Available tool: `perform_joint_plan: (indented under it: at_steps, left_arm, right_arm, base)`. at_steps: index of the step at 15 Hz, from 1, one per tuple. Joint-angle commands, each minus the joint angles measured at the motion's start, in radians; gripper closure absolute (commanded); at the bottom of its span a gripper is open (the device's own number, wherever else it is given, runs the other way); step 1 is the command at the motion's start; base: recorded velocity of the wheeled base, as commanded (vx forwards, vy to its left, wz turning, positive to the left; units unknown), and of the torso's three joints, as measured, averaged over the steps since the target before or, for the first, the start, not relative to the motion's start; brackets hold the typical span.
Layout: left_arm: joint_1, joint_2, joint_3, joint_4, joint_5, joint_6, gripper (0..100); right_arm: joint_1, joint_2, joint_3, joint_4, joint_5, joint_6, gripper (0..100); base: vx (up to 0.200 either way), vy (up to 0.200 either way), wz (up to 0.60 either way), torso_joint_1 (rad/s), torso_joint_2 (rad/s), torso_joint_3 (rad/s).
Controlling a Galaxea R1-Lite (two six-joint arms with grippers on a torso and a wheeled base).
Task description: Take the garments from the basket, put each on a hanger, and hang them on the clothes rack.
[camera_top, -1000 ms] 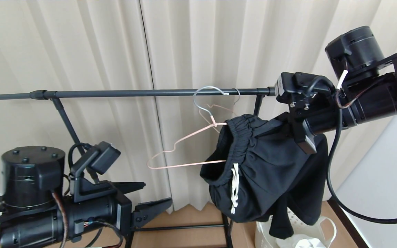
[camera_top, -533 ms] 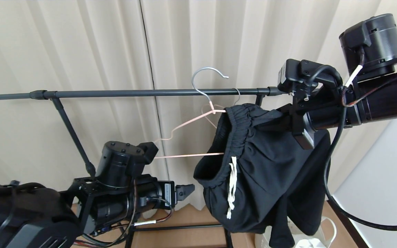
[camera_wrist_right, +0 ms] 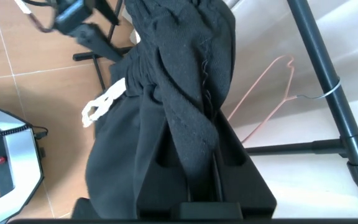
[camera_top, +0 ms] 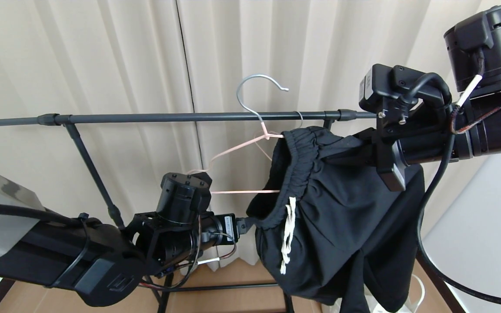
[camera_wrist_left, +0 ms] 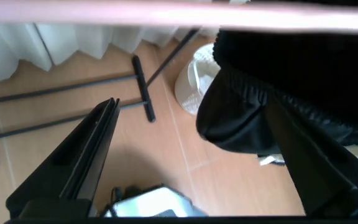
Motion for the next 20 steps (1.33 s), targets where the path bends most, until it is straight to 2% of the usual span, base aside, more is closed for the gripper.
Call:
perform_joint_plan:
  at_steps: [1, 6, 9, 13, 15, 17, 20]
  left_arm:
    - [-0.001, 0.024, -0.006, -0.011, 0.003, -0.004, 0]
    - [0.011, 0.001, 0.011, -0.031, 0.003, -0.033, 0]
    - [0.011, 0.003, 0.017, -0.101, 0.001, -0.033, 0]
    - [-0.011, 0.029, 0.017, -0.106, 0.007, -0.024, 0]
    - [-0.044, 0.056, 0.037, -0.107, 0.05, 0.017, 0]
    - [-0.072, 0.064, 0.069, -0.121, 0.061, 0.054, 0]
    - [-0.095, 0.104, 0.124, -0.212, 0.063, 0.108, 0]
  right_arm:
    - [0.003, -0.013, 0.009, 0.0, 0.001, -0.001, 100]
    - [0.003, -0.014, 0.016, 0.0, 0.001, -0.001, 100]
    - [0.003, -0.014, 0.029, 0.0, 0.001, -0.001, 100]
    - [0.004, -0.014, 0.025, -0.001, -0.001, 0.002, 100]
    - [0.004, -0.014, 0.021, -0.001, -0.001, 0.002, 100]
    - [0.004, -0.014, 0.021, -0.001, -0.001, 0.005, 100]
    - [0.004, -0.024, 0.024, -0.023, -0.001, 0.008, 100]
  base:
    - [0.0, 0.0, 0.0, 0.0, 0.0, 0.0]
    - [0.0, 0.0, 0.0, 0.0, 0.0, 0.0]
    - [0.0, 0.0, 0.0, 0.0, 0.0, 0.0]
    - [0.0, 0.0, 0.0, 0.0, 0.0, 0.0]
    - [0.0, 0.0, 0.0, 0.0, 0.0, 0.0]
    - [0.0, 0.0, 0.0, 0.0, 0.0, 0.0]
    - [0.0, 0.0, 0.0, 0.0, 0.0, 0.0]
